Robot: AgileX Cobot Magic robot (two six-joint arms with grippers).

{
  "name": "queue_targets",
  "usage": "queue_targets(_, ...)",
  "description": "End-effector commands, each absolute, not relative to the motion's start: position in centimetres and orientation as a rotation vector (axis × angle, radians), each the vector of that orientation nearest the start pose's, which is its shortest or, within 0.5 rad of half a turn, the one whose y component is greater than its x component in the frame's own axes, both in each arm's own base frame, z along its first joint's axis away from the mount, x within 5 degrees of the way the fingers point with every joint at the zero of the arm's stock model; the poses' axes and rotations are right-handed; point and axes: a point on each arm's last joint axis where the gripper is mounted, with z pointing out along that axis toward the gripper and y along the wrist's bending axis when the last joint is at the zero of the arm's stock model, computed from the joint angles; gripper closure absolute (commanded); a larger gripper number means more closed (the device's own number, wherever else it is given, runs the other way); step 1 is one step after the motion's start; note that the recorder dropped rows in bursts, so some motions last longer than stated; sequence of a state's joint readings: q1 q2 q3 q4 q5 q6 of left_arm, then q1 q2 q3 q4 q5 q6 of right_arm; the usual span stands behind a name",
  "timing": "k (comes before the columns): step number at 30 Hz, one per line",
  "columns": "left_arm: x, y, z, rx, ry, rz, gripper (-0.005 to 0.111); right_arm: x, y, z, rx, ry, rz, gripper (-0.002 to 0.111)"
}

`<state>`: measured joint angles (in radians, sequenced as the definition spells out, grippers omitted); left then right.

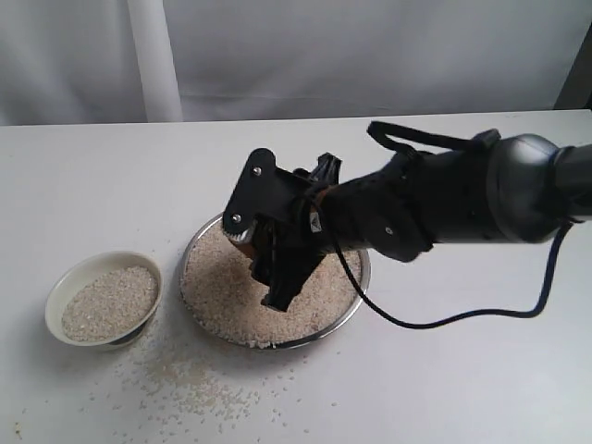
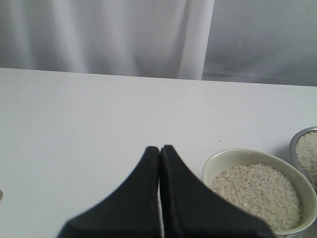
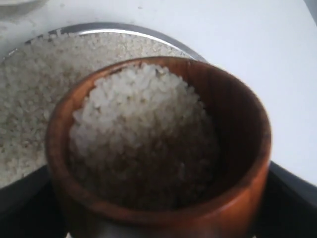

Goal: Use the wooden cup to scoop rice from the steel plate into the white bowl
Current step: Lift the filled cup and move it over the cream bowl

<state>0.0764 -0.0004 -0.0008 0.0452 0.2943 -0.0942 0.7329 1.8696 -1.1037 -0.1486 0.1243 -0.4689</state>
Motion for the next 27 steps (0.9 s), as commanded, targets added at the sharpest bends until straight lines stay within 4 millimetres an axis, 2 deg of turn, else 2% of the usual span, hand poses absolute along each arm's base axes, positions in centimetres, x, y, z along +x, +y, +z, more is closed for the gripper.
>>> queue_targets(1,5.4,0.5,18.7,-0.118,1.764,0.023,0.107,29.3,29.1,21.3,-1.543,1.732,-0.003,0.108)
queue_targets(4,5.4,0.5,18.7,-0.118,1.764,0.023,0.107,29.4,31.3,22.9,-1.621,1.674,-0.068,0.108)
queue_targets(8,5.4,0.5,18.7,-0.118,1.764,0.023,0.107,29.7,34.4,23.7,-1.732,1.627,-0.221,0.108)
queue_targets(13,5.4,0.5,18.7,-0.118,1.764,0.023,0.107,29.6,38.4,22.9,-1.834,1.584,-0.376,0.108)
queue_targets(17,5.4,0.5,18.7,-0.118,1.764,0.023,0.107,29.3,41.0,21.4,-1.892,1.498,-0.479,0.108)
queue_targets(21,5.4,0.5,18.7,-0.118,1.764,0.023,0.107,28.7,42.5,20.4,-1.940,1.394,-0.568,0.108)
queue_targets(27,5.4,0.5,18.7,-0.118,1.764,0.023,0.107,28.3,43.1,19.5,-1.991,1.279,-0.705,0.108)
